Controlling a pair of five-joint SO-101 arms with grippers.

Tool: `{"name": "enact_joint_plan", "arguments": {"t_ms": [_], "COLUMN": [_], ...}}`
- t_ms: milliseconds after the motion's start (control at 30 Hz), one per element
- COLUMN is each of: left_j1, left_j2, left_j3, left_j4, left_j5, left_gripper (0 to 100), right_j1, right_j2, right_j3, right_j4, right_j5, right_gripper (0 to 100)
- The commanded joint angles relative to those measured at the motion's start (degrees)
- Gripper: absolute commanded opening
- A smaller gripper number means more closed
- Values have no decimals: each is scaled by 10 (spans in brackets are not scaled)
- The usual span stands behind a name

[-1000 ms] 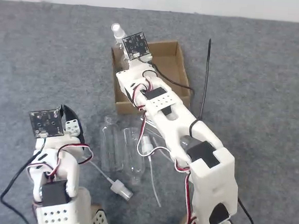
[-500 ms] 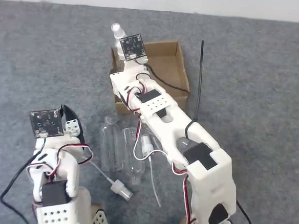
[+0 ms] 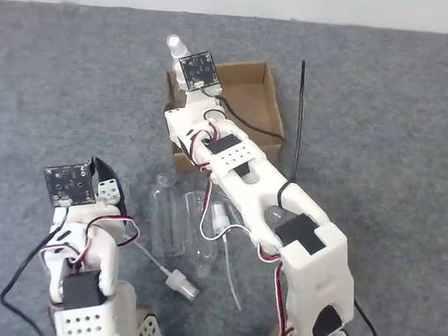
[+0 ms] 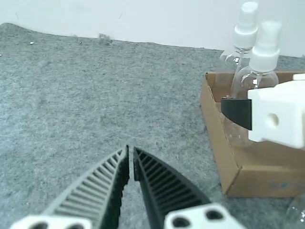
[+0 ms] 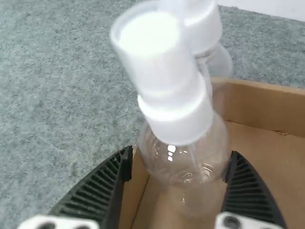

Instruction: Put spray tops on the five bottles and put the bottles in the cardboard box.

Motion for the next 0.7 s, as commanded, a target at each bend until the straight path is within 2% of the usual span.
{"name": "enact_joint_plan", "arguments": {"t_ms": [0, 667], "left_j1": [-1, -1], "left_j2": [-10, -10], "left_j3": [-7, -7], "left_j4": [-19, -19], "left_j5": [3, 3], "left_gripper": [13, 13], "right_j1": [18, 17], "right_j2": [-19, -142], "right_j3": [-11, -11], "right_j4": [6, 219], "right_j5": [-4, -6], "right_gripper": [254, 254]}}
